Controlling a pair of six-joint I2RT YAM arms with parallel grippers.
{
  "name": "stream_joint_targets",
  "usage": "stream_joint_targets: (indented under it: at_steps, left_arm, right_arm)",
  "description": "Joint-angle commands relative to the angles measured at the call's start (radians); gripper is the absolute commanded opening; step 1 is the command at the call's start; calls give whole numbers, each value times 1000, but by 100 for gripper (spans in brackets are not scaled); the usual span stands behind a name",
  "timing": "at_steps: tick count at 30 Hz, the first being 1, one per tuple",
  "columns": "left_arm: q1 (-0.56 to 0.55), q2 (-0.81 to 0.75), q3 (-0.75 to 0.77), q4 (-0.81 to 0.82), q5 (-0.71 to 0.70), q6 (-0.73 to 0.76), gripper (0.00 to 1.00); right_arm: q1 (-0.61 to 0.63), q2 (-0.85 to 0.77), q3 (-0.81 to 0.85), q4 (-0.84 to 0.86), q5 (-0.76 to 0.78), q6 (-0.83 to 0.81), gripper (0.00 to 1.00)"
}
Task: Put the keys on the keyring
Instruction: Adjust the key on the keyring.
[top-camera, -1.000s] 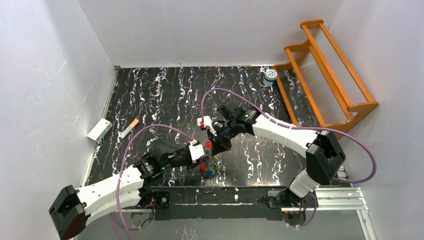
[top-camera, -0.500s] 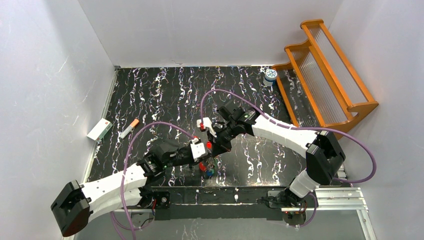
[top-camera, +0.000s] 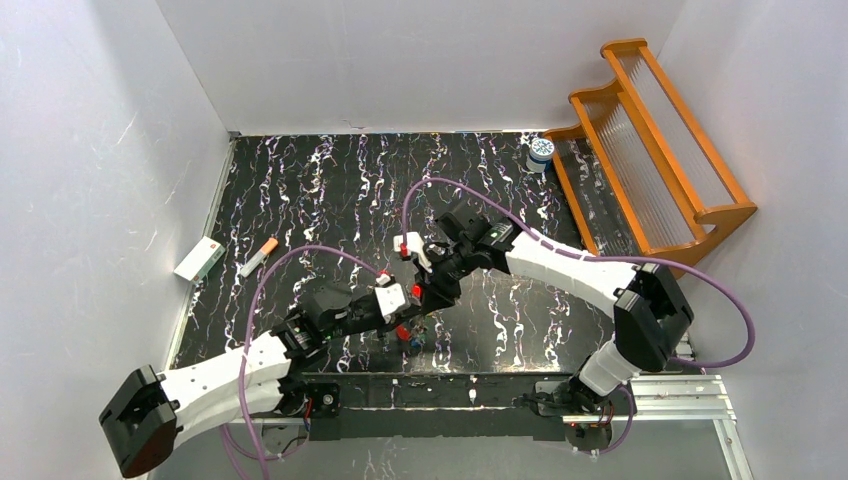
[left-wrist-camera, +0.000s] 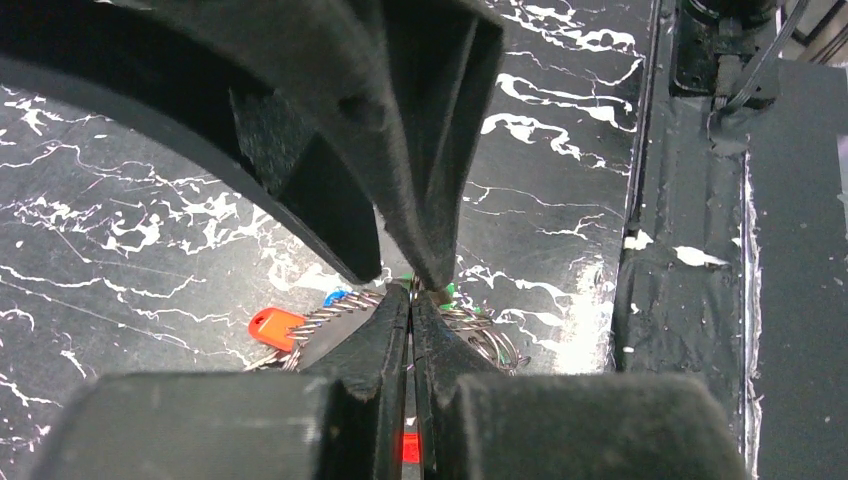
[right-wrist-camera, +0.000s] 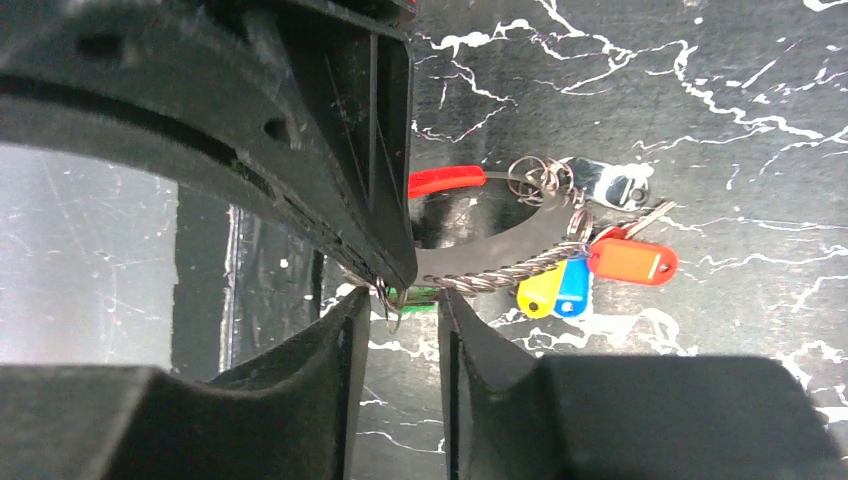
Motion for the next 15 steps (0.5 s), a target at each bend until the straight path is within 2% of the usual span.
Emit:
stream_joint_targets:
  at_steps: [1,4,9,15]
  left_arm:
    - [-3,-54,-61,147,-48,-101,0]
    - [-2,-76,-119,276,-70,-166,0]
    - [-3,-102,-191,446,-80,-252,0]
    - [-3,-132,-251,576,-107,-296,0]
  right_arm:
    - [-17,-86,-59,159,-3,62,43]
    - [-41,-137,-133,263,-39,113,48]
    - [-91,-191,-204,369,-127,176,47]
    - [-116,-230,-267,440,-241,187,45]
